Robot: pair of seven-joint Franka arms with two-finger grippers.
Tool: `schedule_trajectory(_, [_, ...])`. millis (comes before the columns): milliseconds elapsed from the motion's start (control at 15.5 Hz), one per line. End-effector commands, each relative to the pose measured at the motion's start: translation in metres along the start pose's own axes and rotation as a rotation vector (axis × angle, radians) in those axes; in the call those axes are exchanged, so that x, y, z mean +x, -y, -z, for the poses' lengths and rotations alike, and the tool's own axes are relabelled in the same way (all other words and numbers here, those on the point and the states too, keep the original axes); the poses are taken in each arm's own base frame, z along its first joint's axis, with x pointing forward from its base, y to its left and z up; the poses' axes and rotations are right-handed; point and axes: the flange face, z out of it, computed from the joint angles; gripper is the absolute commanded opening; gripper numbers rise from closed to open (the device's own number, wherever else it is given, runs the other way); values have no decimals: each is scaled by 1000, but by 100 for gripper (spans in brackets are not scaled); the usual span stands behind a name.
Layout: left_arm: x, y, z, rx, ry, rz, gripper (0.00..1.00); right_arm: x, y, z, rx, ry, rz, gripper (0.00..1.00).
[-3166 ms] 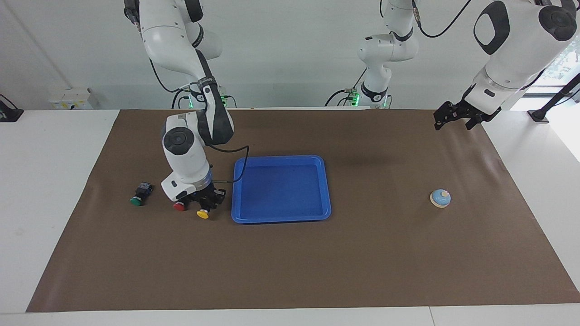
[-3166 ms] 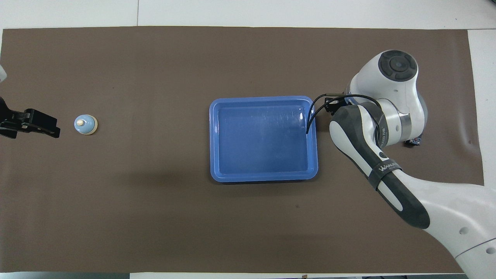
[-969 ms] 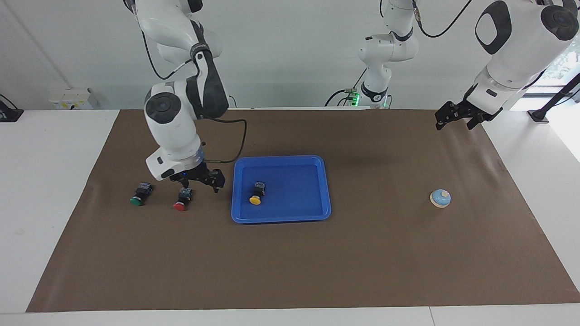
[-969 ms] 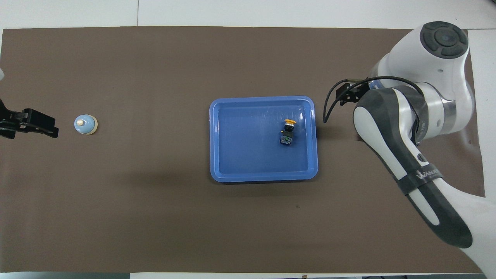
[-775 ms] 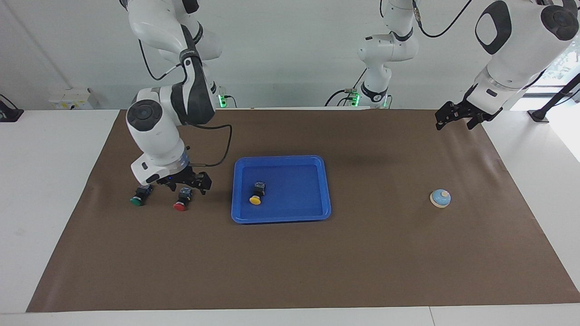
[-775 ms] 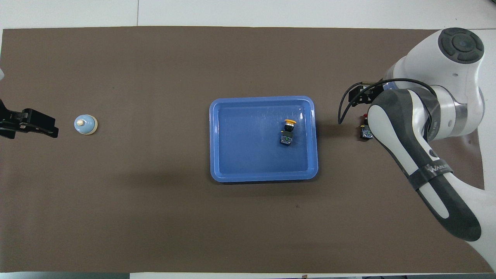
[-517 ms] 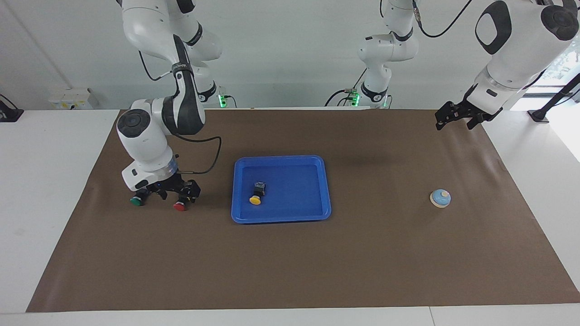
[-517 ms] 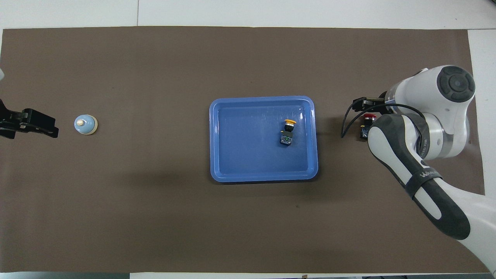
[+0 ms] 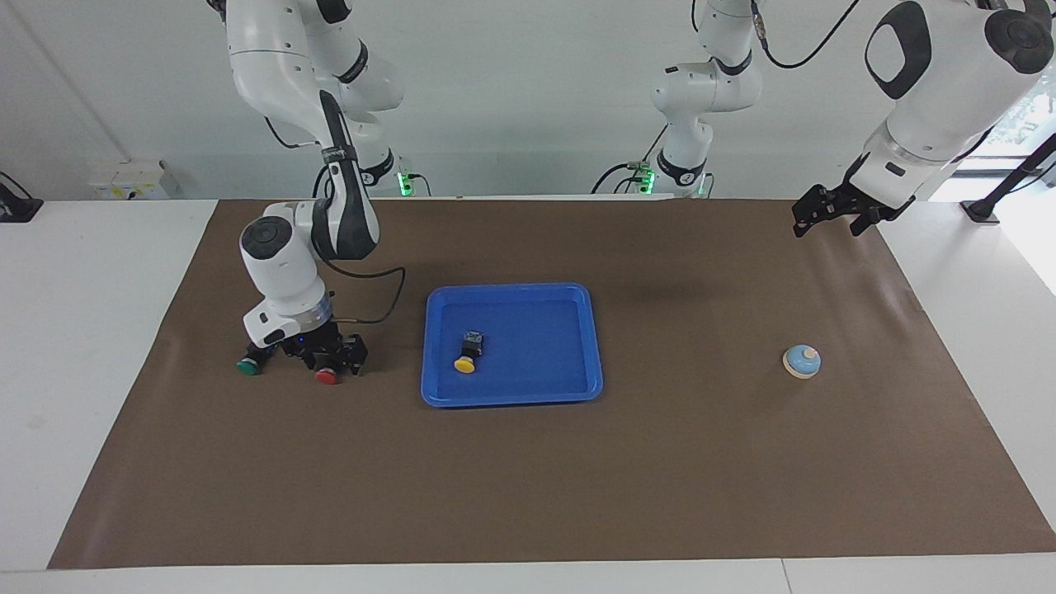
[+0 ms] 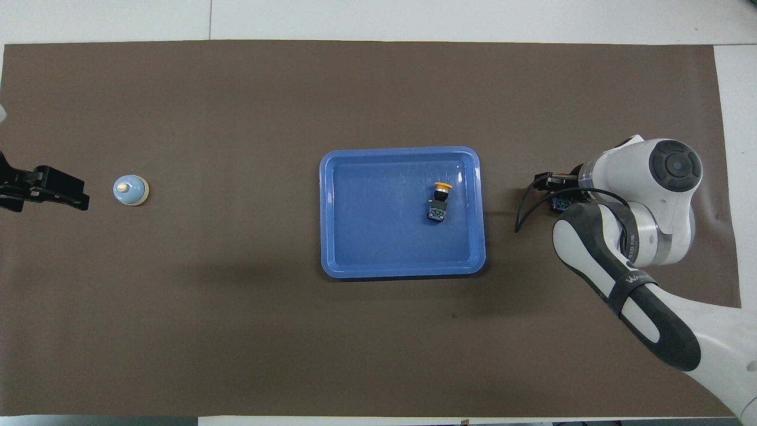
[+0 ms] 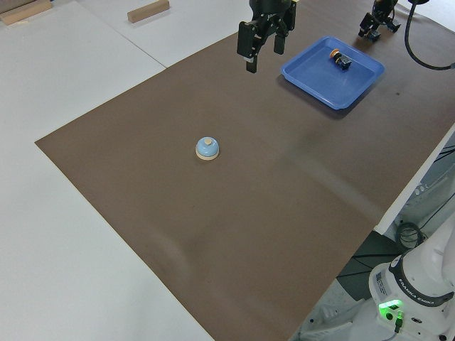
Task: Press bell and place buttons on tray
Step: 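Reach the right gripper to the red-capped button and grasp it, then carry the red-capped button into the tray beside the yellow one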
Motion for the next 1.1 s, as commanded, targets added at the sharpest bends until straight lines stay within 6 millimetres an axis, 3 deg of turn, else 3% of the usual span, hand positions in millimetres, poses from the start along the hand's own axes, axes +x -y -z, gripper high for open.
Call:
schedule_trajectory(0, [-7,1,3,-2,-15,12,100,-10,-6,5,-3,5,16,0])
schedule_trajectory(258, [-7,1,3,-2,-15,12,100,-9,-3,14,-11,36,24,0])
schedule_trajectory(452, [-7,1,3,-1,-15,12,100,19,21,57,-16,67,46,0])
schedule_trajectory(581, [-7,1,3,-2,-15,12,100,34,77,93,-6,99,97,0])
schedule_trajectory(711, [-7,1,3,-1,-15,11,100,38,122,118,-6,100,72,0])
schedule_trajectory(904, [-7,1,3,-2,-15,12,100,17,199,121,9,92,99,0])
schedule_trajectory(1034, [-7,0,3,-2,-15,11,100,2,251,111,13,97,100,0])
